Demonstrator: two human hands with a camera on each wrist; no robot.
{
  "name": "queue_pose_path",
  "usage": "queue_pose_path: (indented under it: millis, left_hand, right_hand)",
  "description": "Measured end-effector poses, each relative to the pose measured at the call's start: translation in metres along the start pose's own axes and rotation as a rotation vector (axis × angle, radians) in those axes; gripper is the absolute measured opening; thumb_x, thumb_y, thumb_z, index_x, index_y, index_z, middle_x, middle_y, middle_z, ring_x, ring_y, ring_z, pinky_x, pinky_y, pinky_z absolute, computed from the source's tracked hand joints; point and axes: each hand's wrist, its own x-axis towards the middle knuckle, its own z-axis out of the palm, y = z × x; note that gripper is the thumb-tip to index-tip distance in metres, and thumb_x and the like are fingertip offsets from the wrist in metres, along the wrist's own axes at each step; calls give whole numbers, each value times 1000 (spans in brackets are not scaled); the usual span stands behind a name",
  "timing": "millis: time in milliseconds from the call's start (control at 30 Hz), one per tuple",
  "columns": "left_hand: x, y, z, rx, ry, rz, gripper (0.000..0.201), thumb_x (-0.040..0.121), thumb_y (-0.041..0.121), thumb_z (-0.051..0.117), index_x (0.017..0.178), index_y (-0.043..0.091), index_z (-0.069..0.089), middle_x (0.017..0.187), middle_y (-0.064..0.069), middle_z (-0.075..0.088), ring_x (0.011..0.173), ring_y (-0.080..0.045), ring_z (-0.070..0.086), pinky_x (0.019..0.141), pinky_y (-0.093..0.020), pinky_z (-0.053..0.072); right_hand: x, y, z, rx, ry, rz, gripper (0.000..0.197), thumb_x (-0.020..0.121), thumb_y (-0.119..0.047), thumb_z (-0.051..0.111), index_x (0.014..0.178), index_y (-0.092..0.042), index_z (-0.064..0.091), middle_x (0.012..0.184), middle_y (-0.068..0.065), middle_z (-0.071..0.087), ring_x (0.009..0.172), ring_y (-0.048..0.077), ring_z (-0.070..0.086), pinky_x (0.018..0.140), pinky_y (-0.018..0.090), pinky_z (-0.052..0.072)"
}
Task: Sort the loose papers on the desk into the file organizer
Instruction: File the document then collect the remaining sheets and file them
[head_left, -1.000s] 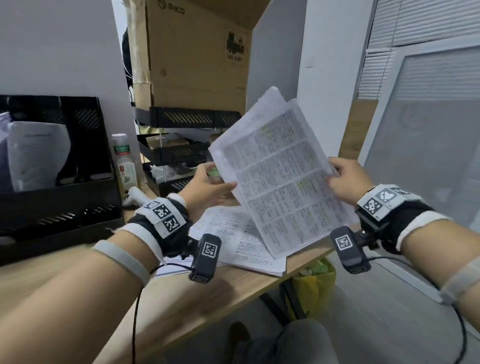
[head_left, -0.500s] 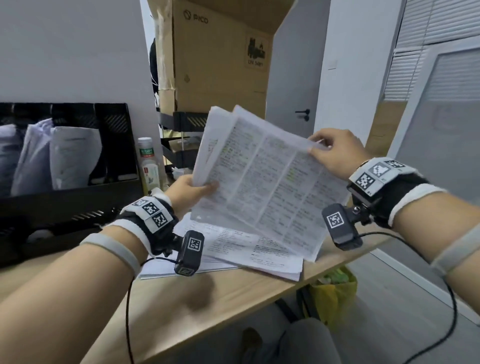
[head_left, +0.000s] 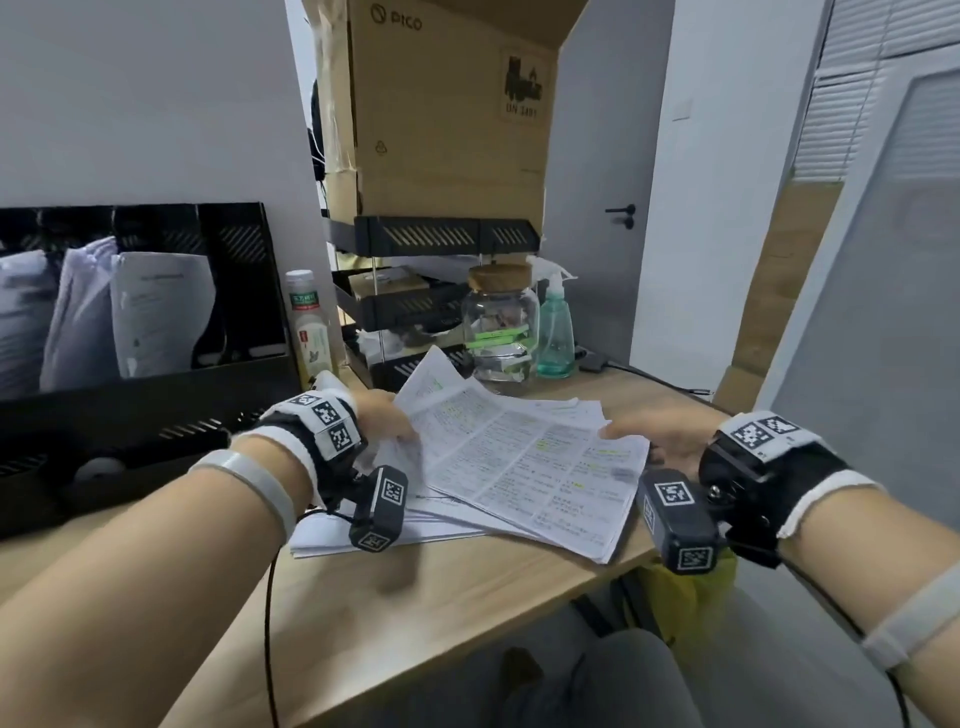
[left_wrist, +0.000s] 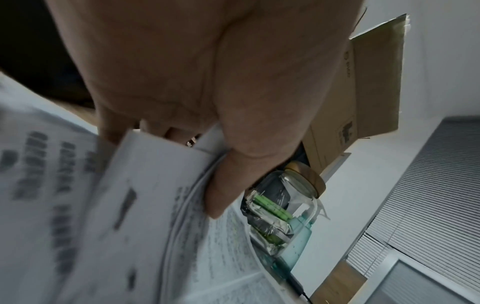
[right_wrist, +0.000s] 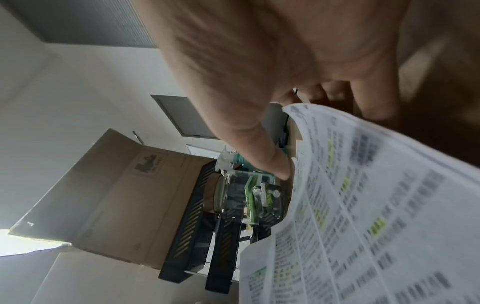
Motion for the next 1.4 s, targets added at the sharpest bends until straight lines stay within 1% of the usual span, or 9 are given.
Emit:
queue_pose_path:
  millis: [133, 300, 400, 600, 833, 1100, 1200, 1300, 1400]
  left_hand:
    - [-10, -1, -1, 45, 49, 69, 26, 87, 28, 72, 111, 19, 65, 84, -4, 72, 60, -20, 64, 54, -26, 51]
    - [-3, -22, 8, -455, 97, 270, 56, 86, -2, 70, 136, 14, 50, 123, -16, 67, 115, -38, 66, 95, -54, 56]
    - [-13, -30, -1, -678, 135, 225, 63, 91, 6, 71, 144, 18, 40, 122, -12, 64, 115, -32, 65, 90, -46, 58]
    - [-16, -82, -26, -188, 307, -53, 42, 72, 39, 78, 101, 8, 73, 94, -7, 73, 83, -23, 67, 78, -33, 53]
    - [-21, -92, -14, -145, 560, -68, 45, 78, 25, 80, 120, 18, 64, 126, -12, 61, 107, -26, 60, 88, -30, 47]
    - [-35, -57, -2, 24, 143, -81, 59, 90, 28, 73, 143, 12, 52, 131, -7, 60, 110, -25, 60, 81, -32, 55]
    - [-34, -56, -1, -45, 132, -90, 50, 91, 17, 71, 138, 13, 56, 100, -5, 62, 87, -24, 61, 63, -30, 55]
    - [-32, -58, 0, -176, 122, -135, 41, 91, 10, 69, 130, 16, 59, 104, -11, 65, 98, -32, 67, 87, -47, 61]
    - [-29, -63, 2, -251, 134, -140, 40, 86, 2, 67, 126, 8, 62, 110, -18, 69, 105, -36, 69, 98, -51, 56]
  right_hand:
    - [7, 12, 10, 176, 95, -58, 44, 86, -3, 66, 127, 6, 58, 131, 29, 61, 119, 42, 61, 97, 50, 52]
    - [1, 17, 18, 281, -101, -16, 16, 99, -2, 49, 103, 3, 63, 85, 22, 76, 71, 35, 75, 65, 48, 61]
    - [10, 10, 12, 235, 10, -95, 27, 92, -6, 61, 118, -2, 64, 107, 16, 74, 91, 33, 72, 82, 48, 58]
    - [18, -8, -17, 198, 391, -212, 40, 87, -7, 68, 124, 6, 59, 118, 25, 67, 103, 41, 66, 95, 52, 53]
    - [22, -9, -21, 544, 210, -216, 24, 95, 5, 52, 118, -3, 54, 90, 18, 66, 47, 26, 71, 36, 36, 54]
    - [34, -5, -5, 442, 73, -135, 34, 97, 0, 50, 132, 0, 52, 118, 23, 68, 92, 38, 71, 50, 43, 60]
    - [25, -7, 8, 288, 17, -110, 29, 98, -1, 51, 127, -2, 56, 113, 20, 70, 97, 37, 69, 67, 45, 63]
    - [23, -9, 21, 86, 9, -124, 39, 92, -4, 61, 130, 3, 57, 125, 26, 66, 105, 37, 67, 97, 52, 53]
    - [15, -15, 32, -26, 1, -154, 40, 88, -3, 64, 127, 5, 58, 130, 28, 62, 95, 32, 62, 99, 50, 52]
